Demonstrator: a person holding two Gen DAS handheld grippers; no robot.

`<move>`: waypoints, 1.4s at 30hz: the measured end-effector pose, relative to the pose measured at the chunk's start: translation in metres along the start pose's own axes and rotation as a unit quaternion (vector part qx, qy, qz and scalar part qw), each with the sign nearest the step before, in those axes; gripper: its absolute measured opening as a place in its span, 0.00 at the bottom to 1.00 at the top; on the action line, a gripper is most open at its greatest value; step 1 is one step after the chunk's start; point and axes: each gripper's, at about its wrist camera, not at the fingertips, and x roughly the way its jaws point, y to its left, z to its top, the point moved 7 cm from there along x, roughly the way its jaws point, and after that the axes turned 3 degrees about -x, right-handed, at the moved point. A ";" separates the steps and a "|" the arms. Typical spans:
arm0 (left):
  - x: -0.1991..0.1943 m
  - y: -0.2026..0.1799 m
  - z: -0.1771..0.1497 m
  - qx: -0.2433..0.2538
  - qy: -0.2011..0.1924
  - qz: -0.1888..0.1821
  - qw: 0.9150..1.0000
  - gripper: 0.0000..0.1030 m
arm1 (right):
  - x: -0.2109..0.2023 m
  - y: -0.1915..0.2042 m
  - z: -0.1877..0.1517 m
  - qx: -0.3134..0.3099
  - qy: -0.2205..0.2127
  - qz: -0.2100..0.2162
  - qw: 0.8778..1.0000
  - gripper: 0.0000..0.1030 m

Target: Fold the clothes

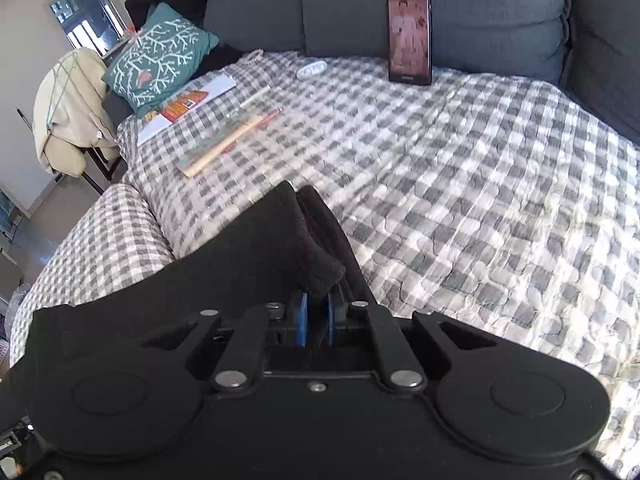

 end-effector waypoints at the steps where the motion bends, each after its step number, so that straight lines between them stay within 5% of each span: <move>1: 0.000 0.001 0.000 0.001 0.003 -0.001 1.000 0.65 | -0.008 0.002 0.002 -0.007 0.002 0.003 1.000 0.10; 6: -0.003 0.004 -0.001 0.005 0.018 -0.004 1.000 0.65 | -0.016 -0.011 -0.013 -0.042 0.051 -0.018 0.998 0.10; 10: -0.007 0.006 -0.002 0.001 0.019 -0.008 1.000 0.65 | 0.017 -0.031 -0.041 -0.052 0.134 -0.040 0.989 0.17; 13: -0.014 0.010 -0.001 -0.014 0.010 -0.018 1.000 0.65 | 0.017 -0.031 -0.030 -0.060 0.101 -0.036 0.992 0.33; 17: -0.023 0.021 0.006 -0.033 -0.016 -0.014 0.999 0.65 | 0.025 -0.019 0.003 -0.066 0.039 -0.022 0.997 0.40; 22: -0.024 0.034 0.008 -0.044 -0.025 0.013 0.999 0.65 | 0.057 -0.003 0.038 -0.037 -0.016 0.014 0.999 0.42; 29: -0.025 0.040 0.010 -0.037 -0.028 0.003 0.999 0.65 | 0.117 0.006 0.064 0.022 -0.019 0.033 0.999 0.41; 30: -0.024 0.040 0.010 -0.032 -0.027 0.004 0.999 0.65 | 0.124 0.007 0.064 0.017 -0.018 0.027 0.999 0.40; 32: -0.023 0.040 0.009 -0.025 -0.025 0.006 0.999 0.65 | 0.131 0.010 0.064 -0.007 -0.024 0.019 0.999 0.13; 35: -0.022 0.040 0.007 -0.013 -0.022 0.007 1.000 0.65 | 0.127 0.011 0.063 -0.021 -0.051 0.034 0.998 0.09; 42: -0.021 0.039 0.004 0.017 -0.017 0.010 1.000 0.65 | 0.142 0.001 0.068 -0.038 -0.081 -0.028 0.996 0.08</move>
